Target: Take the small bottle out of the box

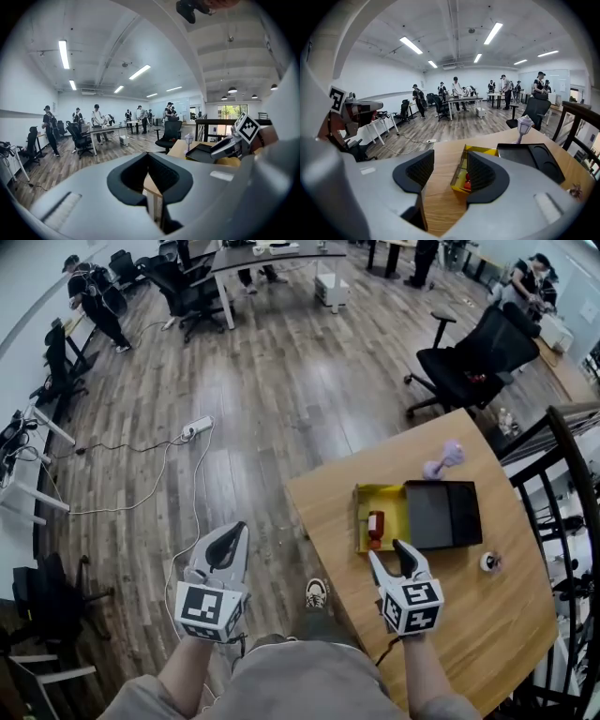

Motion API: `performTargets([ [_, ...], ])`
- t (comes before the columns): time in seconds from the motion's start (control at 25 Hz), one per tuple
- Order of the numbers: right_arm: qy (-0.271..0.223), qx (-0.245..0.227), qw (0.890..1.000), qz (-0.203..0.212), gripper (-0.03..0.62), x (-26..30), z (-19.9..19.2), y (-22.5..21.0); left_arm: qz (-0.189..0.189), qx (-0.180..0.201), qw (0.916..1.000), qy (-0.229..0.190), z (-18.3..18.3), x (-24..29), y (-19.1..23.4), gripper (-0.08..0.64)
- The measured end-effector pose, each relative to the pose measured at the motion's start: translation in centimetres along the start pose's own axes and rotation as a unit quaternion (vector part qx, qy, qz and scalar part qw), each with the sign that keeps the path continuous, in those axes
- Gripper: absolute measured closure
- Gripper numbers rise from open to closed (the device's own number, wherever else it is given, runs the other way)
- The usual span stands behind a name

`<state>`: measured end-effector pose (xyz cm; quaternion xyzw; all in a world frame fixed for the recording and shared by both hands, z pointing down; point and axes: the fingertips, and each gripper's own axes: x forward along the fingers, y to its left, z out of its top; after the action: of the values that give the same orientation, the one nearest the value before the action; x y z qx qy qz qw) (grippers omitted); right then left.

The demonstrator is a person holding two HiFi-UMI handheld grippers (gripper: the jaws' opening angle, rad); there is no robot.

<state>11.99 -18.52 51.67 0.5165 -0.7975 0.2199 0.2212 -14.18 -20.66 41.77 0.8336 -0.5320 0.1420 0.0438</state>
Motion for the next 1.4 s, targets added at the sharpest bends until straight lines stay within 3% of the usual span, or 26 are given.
performTargets([
  [0.24, 0.041, -0.003, 0.999, 0.015, 0.388, 4.0, -1.5, -2.3, 0.011, -0.009, 0.9996, 0.022, -1.8, 4.0, 0.8, 0.560],
  [0.64, 0.091, 0.036, 0.995, -0.010, 0.388, 8.2, -3.7, -5.8, -0.007, -0.021, 0.9980, 0.059, -4.0, 7.1, 1.6, 0.560],
  [0.88, 0.132, 0.069, 0.988, -0.034, 0.388, 11.7, -6.4, -8.0, -0.026, -0.022, 0.9959, 0.084, -6.5, 8.9, 1.4, 0.560],
  [1.12, 0.185, 0.062, 0.980, -0.042, 0.388, 14.4, -8.9, -8.4, -0.035, -0.034, 0.9934, 0.104, -8.7, 9.9, 1.3, 0.560],
  [1.4, 0.232, 0.051, 0.970, -0.049, 0.383, 15.8, -10.4, -8.7, -0.033, -0.075, 0.9898, 0.117, -10.0, 10.6, 1.8, 0.560],
])
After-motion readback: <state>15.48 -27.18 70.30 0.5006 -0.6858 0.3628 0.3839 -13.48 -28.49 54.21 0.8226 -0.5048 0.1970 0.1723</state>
